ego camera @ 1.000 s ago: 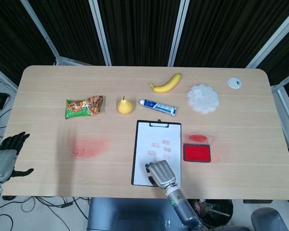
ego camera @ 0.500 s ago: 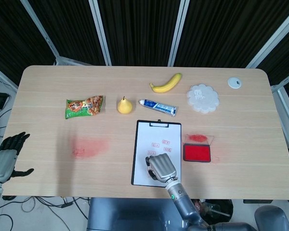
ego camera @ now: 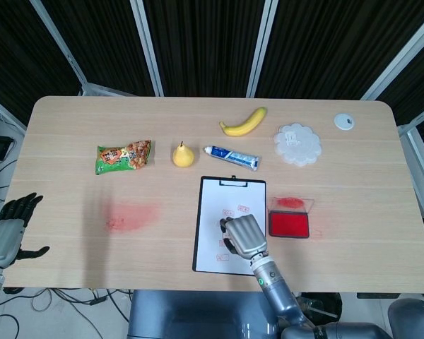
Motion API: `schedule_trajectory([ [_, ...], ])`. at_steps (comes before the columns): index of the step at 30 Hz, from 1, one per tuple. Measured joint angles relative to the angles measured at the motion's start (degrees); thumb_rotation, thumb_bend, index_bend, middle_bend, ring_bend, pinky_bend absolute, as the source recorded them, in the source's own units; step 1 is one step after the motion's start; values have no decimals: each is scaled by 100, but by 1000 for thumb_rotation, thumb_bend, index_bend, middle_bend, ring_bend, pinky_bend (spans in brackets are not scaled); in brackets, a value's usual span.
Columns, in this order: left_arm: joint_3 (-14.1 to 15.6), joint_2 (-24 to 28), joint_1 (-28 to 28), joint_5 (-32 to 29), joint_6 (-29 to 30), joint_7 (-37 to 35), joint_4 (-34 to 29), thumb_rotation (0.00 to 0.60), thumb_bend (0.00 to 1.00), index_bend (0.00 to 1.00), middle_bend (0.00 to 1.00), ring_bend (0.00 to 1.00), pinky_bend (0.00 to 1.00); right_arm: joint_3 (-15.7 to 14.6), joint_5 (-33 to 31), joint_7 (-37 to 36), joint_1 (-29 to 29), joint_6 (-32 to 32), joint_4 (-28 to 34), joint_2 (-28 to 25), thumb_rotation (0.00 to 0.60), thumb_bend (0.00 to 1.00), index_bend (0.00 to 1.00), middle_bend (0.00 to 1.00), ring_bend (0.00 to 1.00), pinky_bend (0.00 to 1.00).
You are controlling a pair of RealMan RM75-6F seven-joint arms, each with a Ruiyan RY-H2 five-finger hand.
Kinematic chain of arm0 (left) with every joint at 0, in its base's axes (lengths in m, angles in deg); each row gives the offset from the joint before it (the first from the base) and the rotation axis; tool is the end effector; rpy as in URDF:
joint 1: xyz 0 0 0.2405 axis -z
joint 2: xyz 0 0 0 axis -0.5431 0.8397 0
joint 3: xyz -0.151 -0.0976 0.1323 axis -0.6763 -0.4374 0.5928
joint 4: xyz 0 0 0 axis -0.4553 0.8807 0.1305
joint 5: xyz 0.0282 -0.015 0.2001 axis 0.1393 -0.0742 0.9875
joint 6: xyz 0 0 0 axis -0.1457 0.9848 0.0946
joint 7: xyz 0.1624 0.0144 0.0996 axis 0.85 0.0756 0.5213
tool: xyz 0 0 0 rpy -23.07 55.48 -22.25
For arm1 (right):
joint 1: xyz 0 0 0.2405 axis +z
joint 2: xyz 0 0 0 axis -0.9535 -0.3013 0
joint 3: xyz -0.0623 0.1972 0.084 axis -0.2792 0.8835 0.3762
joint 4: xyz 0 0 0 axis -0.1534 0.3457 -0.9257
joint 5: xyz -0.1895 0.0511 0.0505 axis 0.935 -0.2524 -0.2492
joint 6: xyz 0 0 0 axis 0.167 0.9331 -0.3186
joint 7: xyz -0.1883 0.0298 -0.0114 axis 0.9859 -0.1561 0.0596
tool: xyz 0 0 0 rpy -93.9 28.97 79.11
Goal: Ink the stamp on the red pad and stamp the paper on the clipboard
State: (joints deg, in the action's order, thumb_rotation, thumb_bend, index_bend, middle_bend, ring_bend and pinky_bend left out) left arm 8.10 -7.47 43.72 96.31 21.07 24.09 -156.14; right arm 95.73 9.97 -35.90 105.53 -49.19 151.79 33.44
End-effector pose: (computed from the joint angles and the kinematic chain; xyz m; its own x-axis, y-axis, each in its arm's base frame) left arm -0.2847 0.2410 0.1226 0.3746 0.2215 0.9003 0.9202 0.0301 -0.3903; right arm -0.0700 -0.2807 -0.0634 0.4478 -0.2337 0.8631 -0.8631 -0.3652 0.3489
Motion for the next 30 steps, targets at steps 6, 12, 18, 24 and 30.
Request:
schedule_trajectory([
  [6, -4, -35, -29, 57, 100, 9, 30, 600, 40, 0, 0, 0, 0, -84, 11, -103, -196, -188, 255, -542, 600, 716, 932, 886, 882, 875],
  [12, -6, -82, -59, 128, 198, 32, 77, 600, 40, 0, 0, 0, 0, -216, 80, -379, -449, -370, 391, -1110, 600, 694, 931, 877, 874, 869],
  [18, -7, -96, -83, 169, 263, 51, 94, 600, 40, 0, 0, 0, 0, -426, 152, -793, -720, -447, 311, -1471, 600, 663, 931, 863, 853, 867],
  [24, 5, -107, -100, 221, 308, 84, 113, 600, 40, 0, 0, 0, 0, -533, 155, -1138, -908, -456, -53, -1582, 600, 638, 931, 845, 843, 867],
  [30, 16, -113, -104, 274, 330, 112, 136, 600, 40, 0, 0, 0, 0, -541, 87, -1435, -1038, -416, -492, -1635, 600, 603, 931, 831, 831, 867],
])
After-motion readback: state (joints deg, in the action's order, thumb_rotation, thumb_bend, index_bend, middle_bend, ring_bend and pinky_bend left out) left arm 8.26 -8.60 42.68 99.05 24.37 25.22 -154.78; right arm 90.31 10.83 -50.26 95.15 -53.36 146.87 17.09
